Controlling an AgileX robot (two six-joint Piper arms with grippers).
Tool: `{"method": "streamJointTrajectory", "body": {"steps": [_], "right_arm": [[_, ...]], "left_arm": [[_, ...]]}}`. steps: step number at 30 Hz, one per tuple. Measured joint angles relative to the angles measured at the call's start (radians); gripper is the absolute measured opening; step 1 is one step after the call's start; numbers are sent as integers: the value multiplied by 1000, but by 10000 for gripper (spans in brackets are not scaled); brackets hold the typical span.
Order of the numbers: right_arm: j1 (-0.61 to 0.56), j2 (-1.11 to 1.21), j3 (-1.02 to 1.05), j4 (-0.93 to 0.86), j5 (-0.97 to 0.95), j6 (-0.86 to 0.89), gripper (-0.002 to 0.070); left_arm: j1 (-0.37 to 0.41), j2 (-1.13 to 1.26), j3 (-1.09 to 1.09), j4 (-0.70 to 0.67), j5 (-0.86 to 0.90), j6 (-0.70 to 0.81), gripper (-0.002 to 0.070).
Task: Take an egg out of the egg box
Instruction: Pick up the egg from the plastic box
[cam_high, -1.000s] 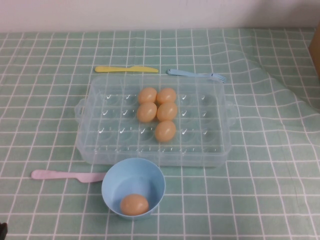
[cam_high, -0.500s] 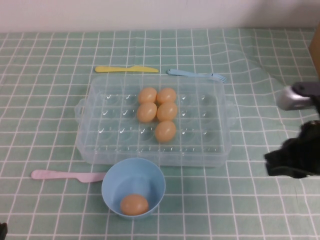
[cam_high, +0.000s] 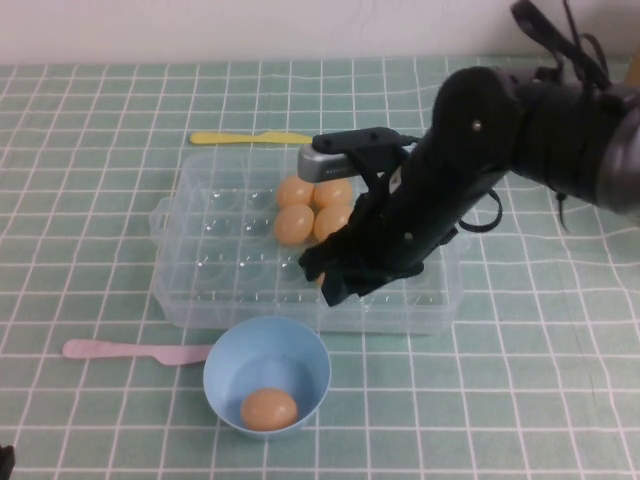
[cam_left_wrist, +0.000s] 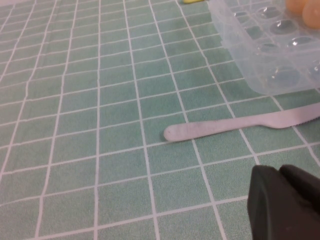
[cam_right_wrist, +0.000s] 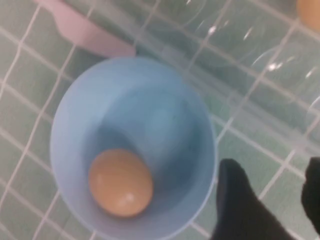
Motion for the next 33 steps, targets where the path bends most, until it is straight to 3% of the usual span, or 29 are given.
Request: {"method": "streamJointTrajectory", "body": {"steps": [9,11,24,33], "right_arm": [[0,212,-282,-162,54,297,532],[0,239,-317,-181,55,331,567],[-16,370,-411,-255,17,449,589],[-18,381,-417,-255,-23,449,535]], "left_arm": [[0,0,0,0,0,0,-4],[0,0,0,0,0,0,-4],[0,0,0,0,0,0,-4],[0,0,0,0,0,0,-4]]}}
